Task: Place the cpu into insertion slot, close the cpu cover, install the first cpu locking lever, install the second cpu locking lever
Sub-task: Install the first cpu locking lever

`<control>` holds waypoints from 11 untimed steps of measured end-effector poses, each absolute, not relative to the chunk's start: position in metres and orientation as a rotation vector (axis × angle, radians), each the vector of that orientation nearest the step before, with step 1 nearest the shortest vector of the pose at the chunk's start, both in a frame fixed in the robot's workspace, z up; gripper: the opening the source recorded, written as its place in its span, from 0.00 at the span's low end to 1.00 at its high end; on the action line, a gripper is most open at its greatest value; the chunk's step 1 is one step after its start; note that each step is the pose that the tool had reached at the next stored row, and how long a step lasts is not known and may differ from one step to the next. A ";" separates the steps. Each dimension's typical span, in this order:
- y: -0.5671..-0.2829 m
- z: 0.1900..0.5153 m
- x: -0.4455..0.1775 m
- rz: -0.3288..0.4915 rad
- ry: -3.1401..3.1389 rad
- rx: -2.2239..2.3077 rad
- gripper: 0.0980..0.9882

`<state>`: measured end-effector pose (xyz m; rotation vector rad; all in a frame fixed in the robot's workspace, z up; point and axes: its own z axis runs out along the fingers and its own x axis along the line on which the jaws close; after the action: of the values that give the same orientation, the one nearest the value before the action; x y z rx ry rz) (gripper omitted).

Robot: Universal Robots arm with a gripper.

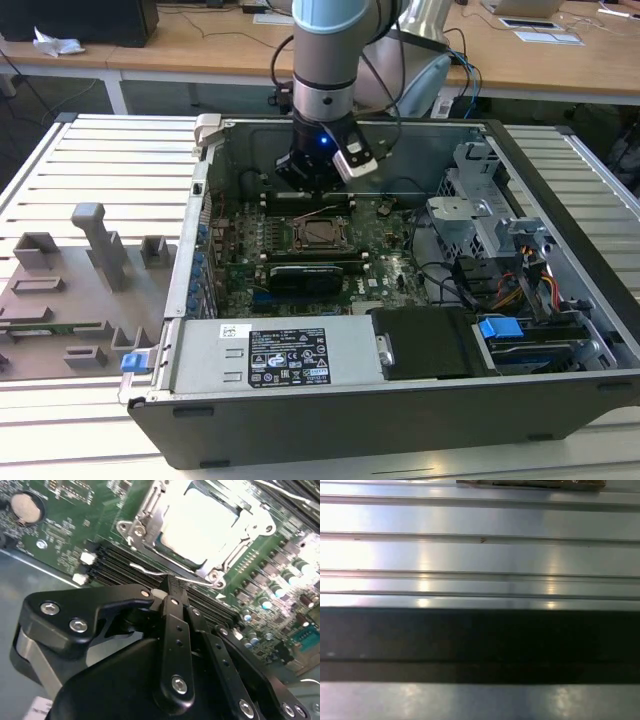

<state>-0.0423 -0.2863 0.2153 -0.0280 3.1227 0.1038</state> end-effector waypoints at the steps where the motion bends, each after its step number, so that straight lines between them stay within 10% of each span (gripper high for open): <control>1: -0.286 0.214 -0.040 0.104 3.124 -0.028 0.01; 11: -0.287 0.207 -0.027 0.104 3.130 -0.026 0.01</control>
<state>-0.0272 -0.2874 0.2070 -0.0262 3.1303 0.1041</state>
